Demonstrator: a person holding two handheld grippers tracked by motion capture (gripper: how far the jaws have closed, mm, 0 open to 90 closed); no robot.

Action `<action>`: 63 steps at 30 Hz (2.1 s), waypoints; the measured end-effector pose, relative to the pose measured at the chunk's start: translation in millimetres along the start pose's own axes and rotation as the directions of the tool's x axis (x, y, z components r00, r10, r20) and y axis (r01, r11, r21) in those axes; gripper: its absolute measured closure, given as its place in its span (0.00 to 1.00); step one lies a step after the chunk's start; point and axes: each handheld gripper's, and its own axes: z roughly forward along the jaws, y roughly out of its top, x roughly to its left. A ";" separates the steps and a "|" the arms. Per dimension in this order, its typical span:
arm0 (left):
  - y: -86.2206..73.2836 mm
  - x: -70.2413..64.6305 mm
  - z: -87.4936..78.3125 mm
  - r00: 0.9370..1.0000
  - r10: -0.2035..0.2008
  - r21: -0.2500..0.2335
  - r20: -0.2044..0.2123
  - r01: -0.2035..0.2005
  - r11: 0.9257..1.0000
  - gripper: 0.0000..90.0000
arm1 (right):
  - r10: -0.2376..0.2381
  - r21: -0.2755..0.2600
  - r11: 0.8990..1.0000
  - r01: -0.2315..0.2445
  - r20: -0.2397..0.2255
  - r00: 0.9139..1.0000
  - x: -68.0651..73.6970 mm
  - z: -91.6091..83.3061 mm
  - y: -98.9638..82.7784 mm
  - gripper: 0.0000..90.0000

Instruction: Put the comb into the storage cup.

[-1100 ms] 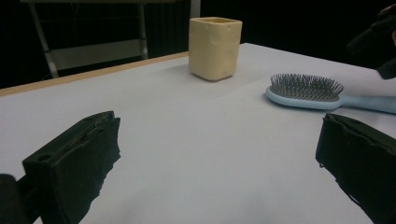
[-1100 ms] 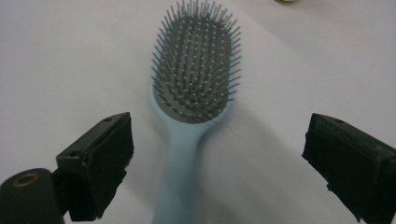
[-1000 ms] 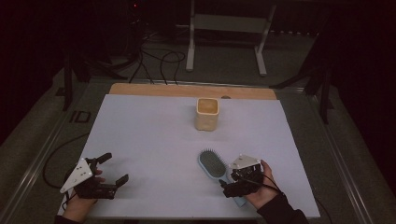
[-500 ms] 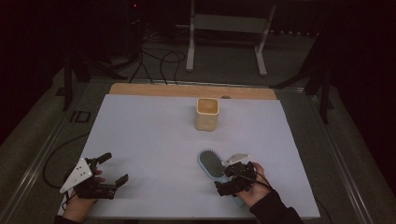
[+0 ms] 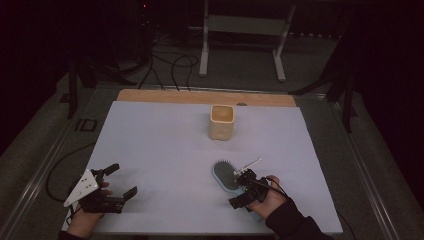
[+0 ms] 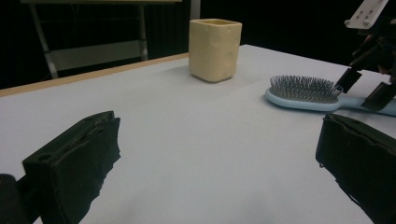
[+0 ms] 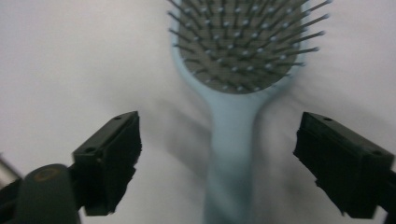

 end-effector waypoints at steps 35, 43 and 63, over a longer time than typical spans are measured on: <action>-0.5 -0.1 0.1 1.000 0.001 0.005 0.005 -0.001 1.000 0.00 | -0.081 0.159 0.985 0.069 0.073 0.994 6.1 12.7 17.6 0.78; -0.8 0.3 0.6 1.000 -0.004 0.004 0.004 0.004 1.000 0.00 | -0.067 0.097 0.993 0.061 0.061 0.996 3.6 9.6 11.5 0.78; -1.2 0.6 1.1 1.000 -0.007 0.005 0.002 0.007 1.000 0.00 | -0.046 -0.119 0.992 0.050 0.033 0.998 0.0 -21.0 18.9 0.78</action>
